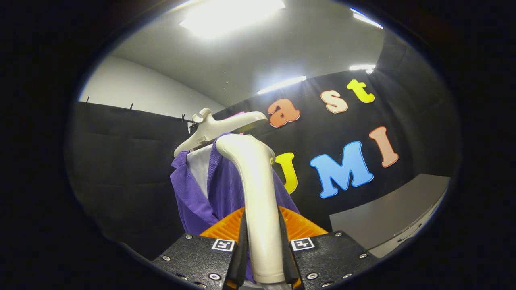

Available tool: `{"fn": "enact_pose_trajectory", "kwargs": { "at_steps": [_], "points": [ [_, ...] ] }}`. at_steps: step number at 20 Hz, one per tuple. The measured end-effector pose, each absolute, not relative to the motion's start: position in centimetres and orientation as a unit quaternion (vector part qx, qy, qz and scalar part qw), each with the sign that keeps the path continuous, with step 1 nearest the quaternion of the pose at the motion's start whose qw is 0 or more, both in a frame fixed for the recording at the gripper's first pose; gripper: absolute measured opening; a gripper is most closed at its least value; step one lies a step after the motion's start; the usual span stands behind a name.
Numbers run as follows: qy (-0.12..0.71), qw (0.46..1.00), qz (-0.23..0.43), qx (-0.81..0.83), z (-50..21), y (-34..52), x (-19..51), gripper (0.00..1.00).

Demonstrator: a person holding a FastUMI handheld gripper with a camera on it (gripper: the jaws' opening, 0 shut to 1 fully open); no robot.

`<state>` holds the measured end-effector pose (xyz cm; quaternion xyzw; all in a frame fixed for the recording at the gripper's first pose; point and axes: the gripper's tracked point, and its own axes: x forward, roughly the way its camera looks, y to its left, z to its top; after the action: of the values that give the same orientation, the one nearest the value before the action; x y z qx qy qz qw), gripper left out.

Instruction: Iron the clothes twice with a garment steamer, once on the left side and once on the right side.

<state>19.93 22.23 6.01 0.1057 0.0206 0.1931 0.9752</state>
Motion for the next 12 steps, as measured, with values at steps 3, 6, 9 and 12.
{"fn": "enact_pose_trajectory", "kwargs": {
  "at_steps": [3,6,9,12],
  "points": [
    [0.003,0.98,0.186,0.076,5.8,24.3,19.7,0.36],
    [-0.007,0.979,0.196,0.056,5.2,26.7,19.0,0.36],
    [0.003,0.979,0.199,0.043,3.1,28.5,18.6,0.36],
    [0.019,0.982,0.187,0.032,0.7,28.6,18.5,0.36]
  ]
}}
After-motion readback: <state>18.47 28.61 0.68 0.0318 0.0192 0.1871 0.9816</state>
